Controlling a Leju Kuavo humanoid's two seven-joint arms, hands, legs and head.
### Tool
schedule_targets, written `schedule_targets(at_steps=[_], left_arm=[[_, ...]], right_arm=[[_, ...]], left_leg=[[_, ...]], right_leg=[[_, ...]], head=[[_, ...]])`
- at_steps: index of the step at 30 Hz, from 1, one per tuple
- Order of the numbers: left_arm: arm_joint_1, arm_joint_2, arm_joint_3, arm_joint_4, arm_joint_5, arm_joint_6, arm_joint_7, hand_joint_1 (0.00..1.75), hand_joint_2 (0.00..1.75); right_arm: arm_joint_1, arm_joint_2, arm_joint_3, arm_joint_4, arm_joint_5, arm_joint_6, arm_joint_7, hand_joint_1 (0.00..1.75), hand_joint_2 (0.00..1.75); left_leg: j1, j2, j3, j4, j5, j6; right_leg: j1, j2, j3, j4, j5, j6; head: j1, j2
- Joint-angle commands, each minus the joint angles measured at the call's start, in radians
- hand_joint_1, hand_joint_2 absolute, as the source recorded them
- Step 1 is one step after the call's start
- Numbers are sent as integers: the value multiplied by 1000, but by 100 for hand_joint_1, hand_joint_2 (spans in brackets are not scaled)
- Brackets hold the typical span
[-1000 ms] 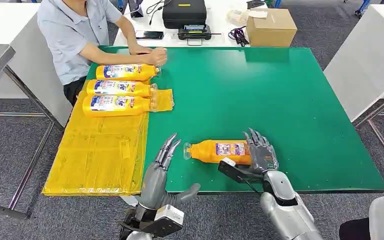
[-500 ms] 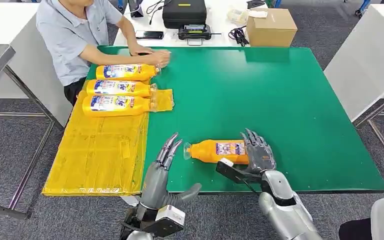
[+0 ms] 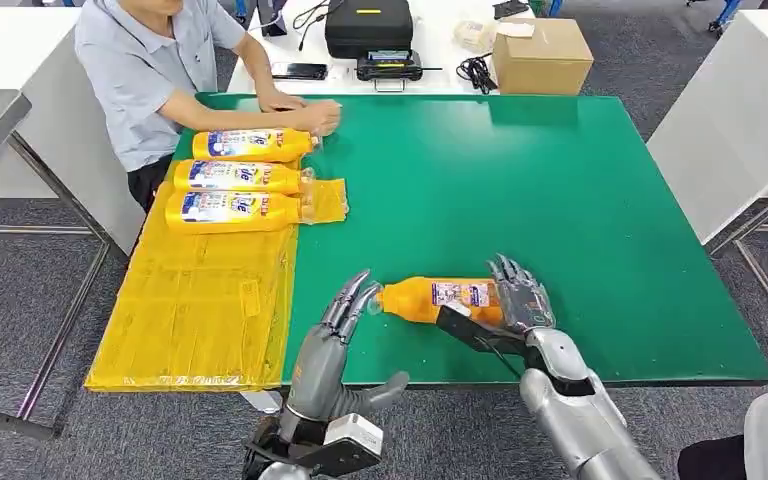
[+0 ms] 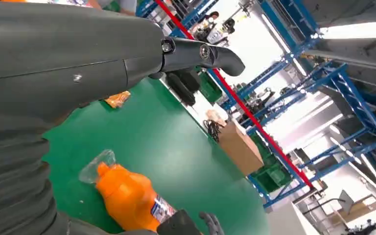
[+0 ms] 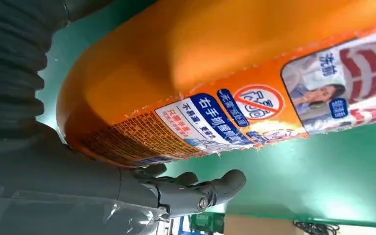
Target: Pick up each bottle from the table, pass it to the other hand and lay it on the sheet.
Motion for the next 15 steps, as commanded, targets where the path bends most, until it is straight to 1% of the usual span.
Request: schedule_targets(at_steps=[1,5,9,10,11,15], left_arm=[[-52,28,-39,73,4,-15,-1,0,175],[-60,27,-45,86,17,-13,-11,0,175],[-69,27,-56,96,37,-6,-23,0,175],[-70,27,-58,99,39,-6,-24,0,175],[-72,27,-60,100,42,-4,-27,0,175],[-82,26,-68,109,58,-3,-38,0,175]], right_arm=[[-59,-29,53,110,-93,106,-15,0,175],[-75,-47,75,108,-149,148,-48,0,175],[-84,-70,121,108,-187,160,-50,0,175],[-85,-72,125,110,-193,159,-53,17,175],[-89,-76,132,111,-207,160,-64,175,175],[-102,-95,147,124,-255,176,-95,175,175]], left_leg=[[1,0,5,-1,-1,-2],[1,-1,5,-1,0,-2],[1,0,6,-1,-1,-2],[1,0,6,-1,-1,-2],[2,0,7,-1,-1,-2],[1,0,5,-1,0,-1]], right_leg=[[1,-1,5,-1,-1,-3],[1,-1,6,-2,0,-2],[1,-1,6,-2,-1,-2],[1,-1,6,-1,-1,-2],[2,-1,7,-2,-1,-3],[1,-1,5,-1,0,-2]], head=[[0,0],[0,0],[0,0],[0,0],[0,0],[0,0]])
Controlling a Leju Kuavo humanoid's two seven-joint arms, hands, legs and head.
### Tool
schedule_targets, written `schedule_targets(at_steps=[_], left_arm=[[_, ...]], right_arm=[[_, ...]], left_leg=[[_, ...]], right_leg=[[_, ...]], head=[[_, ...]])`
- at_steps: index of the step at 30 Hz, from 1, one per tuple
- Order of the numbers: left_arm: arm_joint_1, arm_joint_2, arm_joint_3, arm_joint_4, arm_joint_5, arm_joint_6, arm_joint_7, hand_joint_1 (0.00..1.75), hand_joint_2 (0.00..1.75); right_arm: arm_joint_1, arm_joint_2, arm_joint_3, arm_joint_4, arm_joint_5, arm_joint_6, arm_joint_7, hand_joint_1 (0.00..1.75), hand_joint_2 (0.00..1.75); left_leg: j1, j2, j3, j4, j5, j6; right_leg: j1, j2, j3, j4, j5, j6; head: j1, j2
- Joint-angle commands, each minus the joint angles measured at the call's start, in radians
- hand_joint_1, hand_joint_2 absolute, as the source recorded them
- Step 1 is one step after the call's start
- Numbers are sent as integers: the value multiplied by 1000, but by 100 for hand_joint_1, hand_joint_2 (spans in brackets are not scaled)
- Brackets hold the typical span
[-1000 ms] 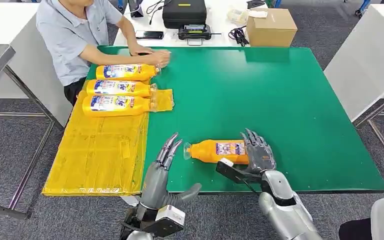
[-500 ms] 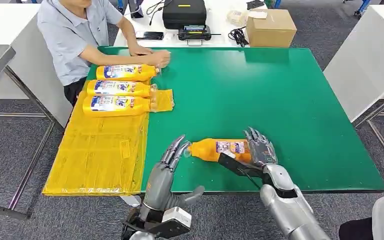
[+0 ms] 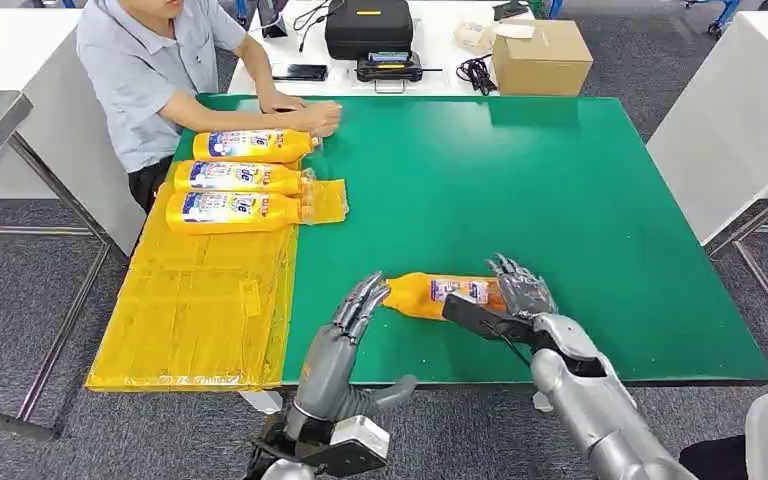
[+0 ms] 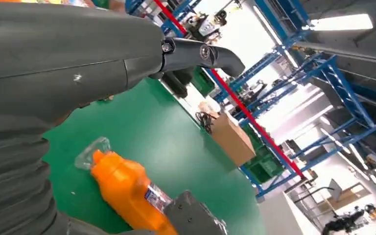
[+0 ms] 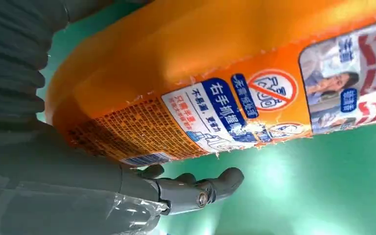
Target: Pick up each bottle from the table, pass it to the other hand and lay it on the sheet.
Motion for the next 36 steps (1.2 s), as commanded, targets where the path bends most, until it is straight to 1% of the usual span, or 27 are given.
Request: schedule_targets(at_steps=[1,5,7,8,9,11,12,15,18,19,20,21,22,23,24,25,27,28,29,30,31,32,33,35,36], left_arm=[[-53,27,-41,76,26,3,-14,0,175],[-56,29,-46,78,36,7,-20,0,175],[-61,29,-52,87,48,8,-28,0,175],[-62,29,-53,90,50,9,-30,0,175],[-63,28,-54,93,53,10,-33,0,175],[-63,28,-54,93,54,10,-34,0,175],[-64,27,-54,95,57,13,-37,0,175],[-70,28,-60,104,72,20,-48,0,175],[-68,27,-57,104,81,28,-54,0,175],[-61,23,-44,94,107,44,-67,0,175],[-41,8,0,67,150,46,-113,0,175],[-21,-19,60,55,200,46,-160,0,175],[-12,-34,88,54,270,46,-185,0,175],[-10,-35,93,54,353,45,-183,0,175],[-17,-25,83,57,377,46,-188,0,175],[-5,-26,100,47,545,8,-178,0,175],[-8,-20,93,51,558,12,-185,0,175],[2,-19,104,42,665,-10,-180,0,175],[3,-17,106,39,697,-17,-177,0,175],[2,-12,103,39,734,-27,-168,0,175],[2,-11,104,40,743,-30,-165,0,175],[1,-11,107,43,780,-46,-149,0,175],[-3,-9,105,48,787,-50,-148,0,175],[-12,-5,94,60,832,-83,-125,0,175],[-14,-6,93,60,832,-83,-125,0,175]], right_arm=[[-34,-43,93,101,-66,33,-40,175,175],[-29,-42,87,101,-123,32,-62,175,175],[-18,-41,72,103,-193,55,-86,175,175],[-16,-44,70,104,-205,60,-91,175,175],[-12,-49,69,104,-215,62,-96,175,175],[-11,-51,69,104,-217,62,-97,175,175],[-8,-51,64,105,-238,68,-103,175,175],[-1,-62,60,105,-298,83,-121,175,175],[13,-54,35,92,-341,61,-149,175,175],[33,-41,9,64,-379,35,-191,175,175],[56,-21,-24,26,-429,27,-227,175,175],[85,-4,-48,-27,-450,0,-245,175,175],[112,8,-60,-81,-444,-32,-249,175,175],[141,24,-78,-140,-450,-52,-255,175,175],[161,31,-81,-178,-446,-55,-244,175,175],[205,56,-110,-263,-481,-64,-279,175,175],[217,60,-109,-290,-479,-70,-268,175,175],[238,79,-121,-345,-491,-86,-287,175,175],[243,86,-119,-365,-503,-80,-287,175,175],[246,94,-114,-382,-516,-74,-288,175,175],[247,96,-111,-386,-516,-74,-288,175,175],[246,101,-98,-394,-519,-66,-293,175,175],[246,106,-90,-395,-517,-68,-291,175,175],[239,104,-62,-390,-518,-60,-301,175,175],[240,108,-59,-388,-517,-60,-299,175,175]], left_leg=[[1,0,4,-1,-1,-2],[1,-1,3,-1,-1,-1],[1,-1,4,-2,-1,-2],[1,-2,3,-1,0,-1],[1,-2,5,-2,-1,-2],[1,-1,3,-1,-1,-1],[2,-1,5,-2,-1,-2],[2,-2,4,-1,-1,-2],[2,-1,5,-2,-1,-2],[1,-1,4,-1,-1,-2],[2,-1,5,-2,-1,-2],[2,0,4,-1,-1,-2],[2,0,4,-1,-1,-2],[2,1,5,-1,-2,-3],[2,1,3,-1,-1,-2],[2,2,4,0,-2,-3],[3,3,5,-1,-4,-4],[4,4,8,0,-6,-6],[4,3,8,1,-7,-6],[2,1,0,0,-2,-3],[3,0,0,1,-3,-3],[3,2,2,1,-4,-4],[2,1,-2,0,-2,-2],[3,4,0,0,-4,-3],[2,2,-1,-1,-2,-2]], right_leg=[[1,-1,4,-2,-1,-3],[1,-1,3,-1,-1,-2],[2,-2,5,-2,-1,-2],[1,-2,4,-2,-1,-2],[2,-2,6,-3,-1,-3],[1,-1,4,-2,-1,-2],[2,-2,6,-2,-1,-3],[2,-2,6,-2,-1,-3],[2,-2,5,-2,-1,-2],[2,-2,4,-2,-1,-2],[2,-2,5,-2,-1,-3],[2,-1,4,-2,-1,-2],[2,-1,4,-2,-1,-3],[3,0,4,-1,-2,-3],[2,0,3,-1,-1,-2],[3,1,4,-1,-2,-3],[3,2,5,0,-3,-5],[4,2,8,0,-5,-7],[5,1,7,1,-6,-7],[2,1,0,1,-2,-3],[3,0,1,1,-3,-3],[3,2,3,1,-4,-4],[2,2,-2,1,-1,-2],[3,3,0,1,-3,-3],[2,1,-1,0,-2,-3]], head=[[0,0],[0,0],[0,0],[0,0],[0,0],[-1,0],[0,0],[0,0],[0,0],[0,0],[0,0],[0,0],[0,0],[0,0],[0,0],[0,0],[0,0],[0,0],[-1,0],[-1,0],[0,0],[0,0],[0,0],[0,0],[0,0]])
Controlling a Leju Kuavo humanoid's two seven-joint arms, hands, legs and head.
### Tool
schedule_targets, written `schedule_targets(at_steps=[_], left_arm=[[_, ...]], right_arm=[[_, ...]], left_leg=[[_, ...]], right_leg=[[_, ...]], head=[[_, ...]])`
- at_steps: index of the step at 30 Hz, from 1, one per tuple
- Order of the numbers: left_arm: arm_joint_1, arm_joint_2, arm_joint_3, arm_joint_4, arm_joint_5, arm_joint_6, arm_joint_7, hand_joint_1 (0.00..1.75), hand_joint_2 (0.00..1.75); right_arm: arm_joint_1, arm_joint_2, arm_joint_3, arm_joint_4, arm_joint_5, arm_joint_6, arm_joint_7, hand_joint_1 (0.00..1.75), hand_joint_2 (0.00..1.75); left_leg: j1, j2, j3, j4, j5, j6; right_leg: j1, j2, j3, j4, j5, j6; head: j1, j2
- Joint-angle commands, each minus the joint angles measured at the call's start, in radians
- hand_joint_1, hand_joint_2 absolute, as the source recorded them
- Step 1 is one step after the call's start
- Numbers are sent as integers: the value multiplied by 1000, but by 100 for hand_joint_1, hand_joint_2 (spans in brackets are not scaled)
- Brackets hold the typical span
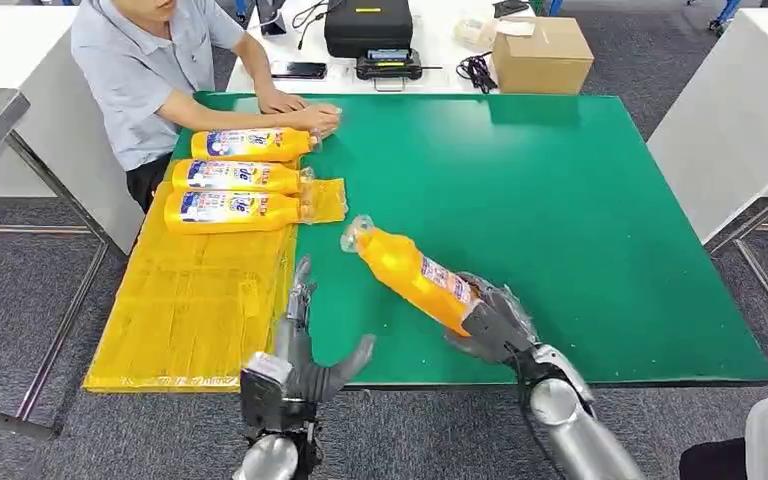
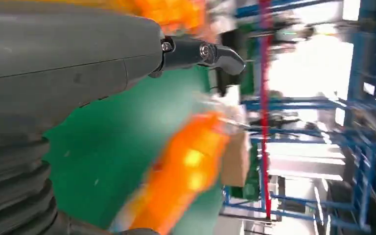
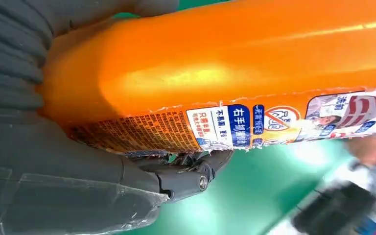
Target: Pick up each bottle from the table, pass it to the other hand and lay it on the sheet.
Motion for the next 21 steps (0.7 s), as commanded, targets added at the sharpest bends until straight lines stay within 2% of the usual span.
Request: schedule_targets(at_steps=[1,11,12,18,21], left_arm=[[-29,29,3,36,124,-85,58,0,175],[-48,59,-88,18,98,-150,58,0,175],[-48,59,-88,18,98,-150,58,0,175],[-62,70,-106,7,130,-231,104,0,175],[-75,72,-103,24,200,-343,133,0,175]], right_arm=[[11,54,36,-94,-15,19,-20,175,175],[-46,55,86,-27,-29,34,-27,175,175],[-46,55,86,-27,-29,34,-27,175,175],[-95,62,136,23,-30,61,-36,175,175],[-125,70,188,33,-44,114,-93,175,175]], left_leg=[[1,2,4,0,-2,-2],[0,1,1,-1,-1,-1],[0,3,5,0,-2,-2],[1,3,4,-1,-2,-2],[1,4,5,0,-2,-3]], right_leg=[[1,1,4,0,-2,-3],[0,1,1,-1,0,-2],[1,3,4,0,-1,-3],[1,3,3,-1,0,-3],[1,3,4,0,-1,-3]], head=[[0,0],[0,0],[0,0],[0,0],[0,0]])
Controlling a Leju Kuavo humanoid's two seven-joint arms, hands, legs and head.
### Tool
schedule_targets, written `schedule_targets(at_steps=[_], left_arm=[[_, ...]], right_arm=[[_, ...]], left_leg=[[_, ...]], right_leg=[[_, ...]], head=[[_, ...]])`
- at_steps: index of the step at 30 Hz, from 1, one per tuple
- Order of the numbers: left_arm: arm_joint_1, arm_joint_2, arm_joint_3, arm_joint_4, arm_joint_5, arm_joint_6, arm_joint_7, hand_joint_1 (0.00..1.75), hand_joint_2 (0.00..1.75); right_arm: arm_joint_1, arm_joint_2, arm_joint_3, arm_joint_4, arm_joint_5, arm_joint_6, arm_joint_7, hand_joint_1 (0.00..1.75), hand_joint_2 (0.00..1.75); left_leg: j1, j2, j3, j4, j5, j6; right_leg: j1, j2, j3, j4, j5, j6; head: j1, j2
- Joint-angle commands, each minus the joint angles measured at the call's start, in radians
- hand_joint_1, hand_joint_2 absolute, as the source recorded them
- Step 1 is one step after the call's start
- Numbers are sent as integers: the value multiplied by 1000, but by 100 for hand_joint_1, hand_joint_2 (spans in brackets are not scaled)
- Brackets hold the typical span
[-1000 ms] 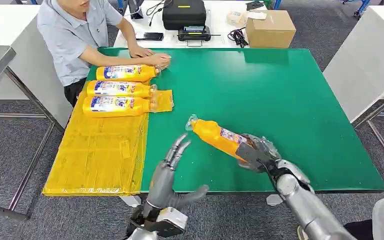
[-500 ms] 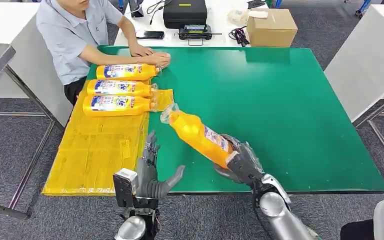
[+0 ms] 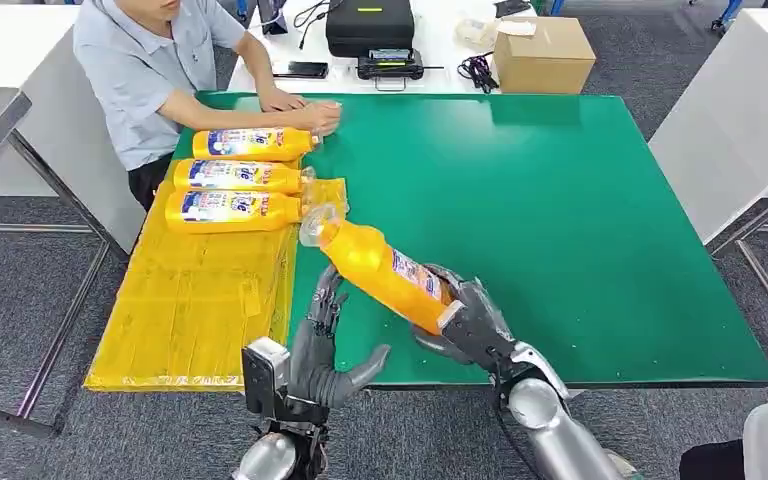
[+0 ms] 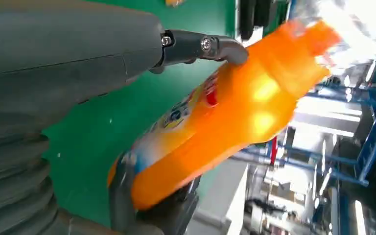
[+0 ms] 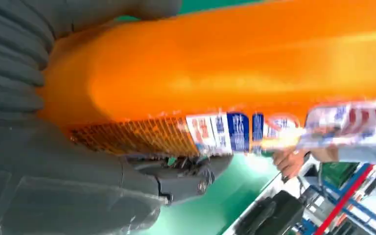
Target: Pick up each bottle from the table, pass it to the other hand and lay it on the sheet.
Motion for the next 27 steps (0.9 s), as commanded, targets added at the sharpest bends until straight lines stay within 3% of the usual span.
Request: schedule_targets(at_steps=[1,13,27], left_arm=[[-56,48,-41,39,120,-175,66,0,175],[-73,26,22,28,230,-211,73,0,175],[-81,4,70,-6,182,-24,-52,0,175]], right_arm=[[-111,22,129,101,-40,90,-82,175,175],[-104,17,178,74,-35,124,-150,175,175],[-109,26,207,99,-29,117,-152,175,175]], left_leg=[[1,5,5,-1,-2,-2],[1,2,3,0,-1,-2],[1,3,5,0,-2,-2]], right_leg=[[1,4,4,-1,0,-3],[1,1,2,0,-1,-2],[2,2,5,0,-2,-3]], head=[[0,0],[0,0],[0,0]])
